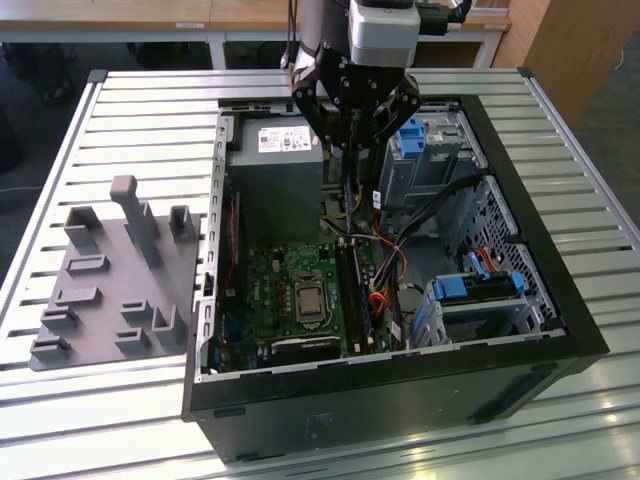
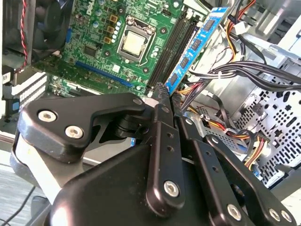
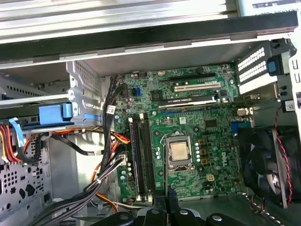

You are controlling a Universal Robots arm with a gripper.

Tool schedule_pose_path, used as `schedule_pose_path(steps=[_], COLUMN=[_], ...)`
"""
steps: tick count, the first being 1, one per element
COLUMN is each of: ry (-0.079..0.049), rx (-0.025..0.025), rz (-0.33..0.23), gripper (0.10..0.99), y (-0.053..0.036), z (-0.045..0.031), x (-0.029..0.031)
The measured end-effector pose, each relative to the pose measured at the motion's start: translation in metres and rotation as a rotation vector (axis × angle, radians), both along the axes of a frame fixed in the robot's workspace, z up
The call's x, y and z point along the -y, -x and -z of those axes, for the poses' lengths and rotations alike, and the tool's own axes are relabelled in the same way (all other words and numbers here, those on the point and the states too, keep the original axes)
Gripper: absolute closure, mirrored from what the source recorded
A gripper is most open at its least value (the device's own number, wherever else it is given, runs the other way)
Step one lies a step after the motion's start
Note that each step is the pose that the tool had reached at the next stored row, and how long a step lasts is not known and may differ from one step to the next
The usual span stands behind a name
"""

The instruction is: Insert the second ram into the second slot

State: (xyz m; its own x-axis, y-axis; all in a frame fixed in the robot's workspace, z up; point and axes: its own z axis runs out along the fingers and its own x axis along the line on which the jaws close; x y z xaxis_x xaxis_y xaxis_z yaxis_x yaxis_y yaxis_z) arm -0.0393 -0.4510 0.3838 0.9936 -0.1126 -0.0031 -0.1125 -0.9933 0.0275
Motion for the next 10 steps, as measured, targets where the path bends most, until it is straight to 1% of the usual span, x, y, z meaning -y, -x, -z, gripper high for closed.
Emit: schedule_pose_path(steps=[3,10], ry=[0.000,0.000], rx=[0.0003,0.0002], rz=[-0.015,-0.021], gripper=[0.949,0.949], y=[0.0000,0.0000], z=[0.0005,0.0039], x=[0.0000,0.0001])
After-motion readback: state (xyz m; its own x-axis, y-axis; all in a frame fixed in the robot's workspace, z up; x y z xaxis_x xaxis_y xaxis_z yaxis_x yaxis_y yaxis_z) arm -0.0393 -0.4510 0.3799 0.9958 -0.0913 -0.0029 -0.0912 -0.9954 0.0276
